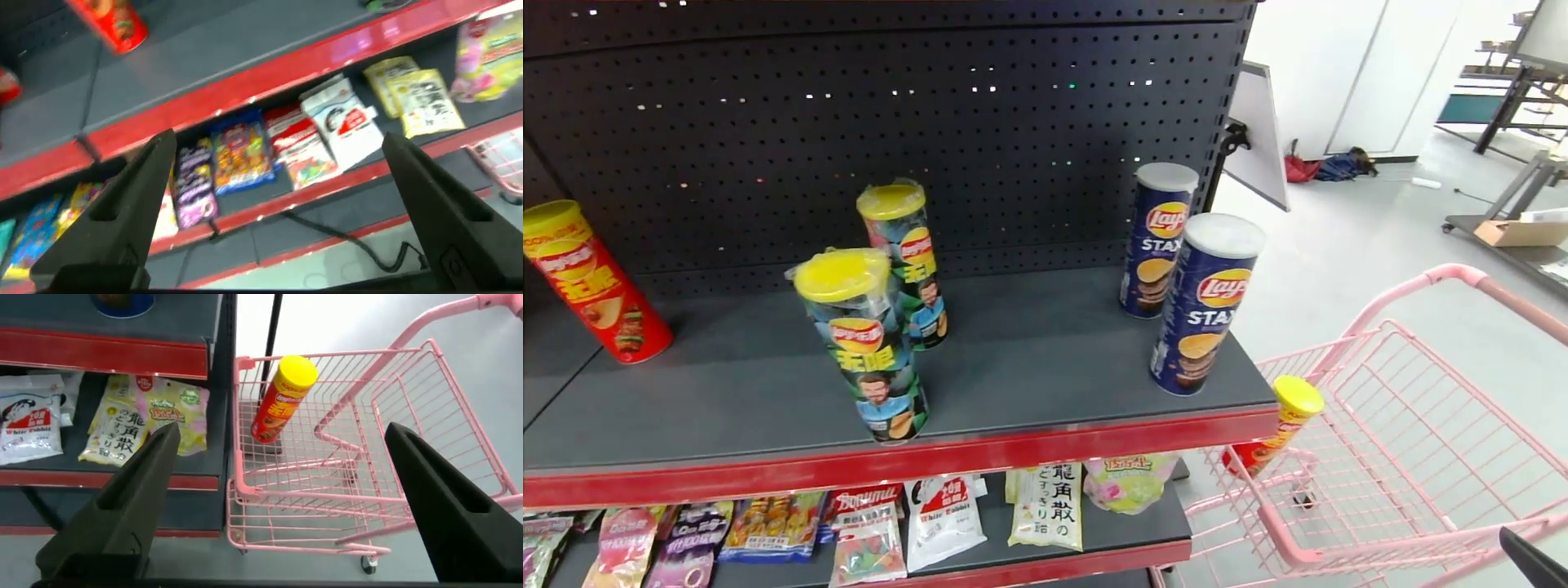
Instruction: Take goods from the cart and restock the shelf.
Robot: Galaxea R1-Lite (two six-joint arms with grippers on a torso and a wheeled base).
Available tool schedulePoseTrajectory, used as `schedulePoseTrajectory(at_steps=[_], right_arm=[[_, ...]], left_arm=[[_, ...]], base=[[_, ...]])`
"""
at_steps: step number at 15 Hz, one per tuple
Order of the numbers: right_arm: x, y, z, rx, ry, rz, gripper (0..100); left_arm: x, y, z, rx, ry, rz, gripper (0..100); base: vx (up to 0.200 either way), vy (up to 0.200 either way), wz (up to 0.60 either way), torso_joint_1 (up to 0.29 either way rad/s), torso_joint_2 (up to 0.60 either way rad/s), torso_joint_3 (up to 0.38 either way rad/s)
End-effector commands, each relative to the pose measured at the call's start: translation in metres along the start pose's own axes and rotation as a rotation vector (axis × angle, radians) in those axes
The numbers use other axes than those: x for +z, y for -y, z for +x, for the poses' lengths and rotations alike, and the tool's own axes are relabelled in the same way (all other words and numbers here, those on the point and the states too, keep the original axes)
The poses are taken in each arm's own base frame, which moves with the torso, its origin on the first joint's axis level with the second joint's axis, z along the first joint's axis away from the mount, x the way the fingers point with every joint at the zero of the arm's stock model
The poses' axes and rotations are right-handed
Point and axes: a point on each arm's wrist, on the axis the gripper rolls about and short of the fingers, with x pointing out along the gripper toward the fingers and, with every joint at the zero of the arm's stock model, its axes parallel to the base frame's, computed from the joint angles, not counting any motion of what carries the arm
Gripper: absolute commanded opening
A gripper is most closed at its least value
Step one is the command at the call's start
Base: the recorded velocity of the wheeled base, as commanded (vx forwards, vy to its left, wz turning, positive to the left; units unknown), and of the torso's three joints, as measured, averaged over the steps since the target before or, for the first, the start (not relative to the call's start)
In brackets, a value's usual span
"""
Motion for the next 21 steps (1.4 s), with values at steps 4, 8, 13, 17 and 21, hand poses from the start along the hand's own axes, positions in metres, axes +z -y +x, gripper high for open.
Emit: schedulePoseTrajectory(at_steps=[4, 8, 13, 17, 21], right_arm=[[-0.0004, -0.0001, 0.0001, 0.0, -0.002, -0.001, 100], [-0.0008, -0.0001, 0.0, 0.0, -0.002, -0.001, 100], [-0.0025, -0.0003, -0.0004, -0.003, -0.004, 0.0, 100], [-0.0039, 0.0, -0.0006, -0.017, -0.008, 0.001, 100], [-0.0096, -0.0008, -0.0017, -0.015, -0.012, 0.001, 100]], left_arm=[[-0.0032, 0.0004, -0.0015, 0.0, 0.018, -0.001, 100], [-0.0033, 0.0005, -0.0017, -0.002, 0.02, -0.002, 100], [-0.002, 0.0017, -0.0025, -0.073, 0.044, -0.001, 100], [-0.0027, 0.0027, -0.0019, -0.1, 0.047, 0.012, 100], [-0.0027, 0.0027, -0.0019, -0.101, 0.049, 0.033, 100]], base=[[0.0, 0.0, -0.6, 0.006, 0.0, 0.002], [0.0, 0.0, -0.3, 0.0, 0.0, 0.0], [0.0, 0.0, 0.0, 0.0, 0.0, 0.0], [0.0, 0.0, 0.0, 0.0, 0.0, 0.0], [0.0, 0.0, 0.0, -0.127, 0.32, 0.177]])
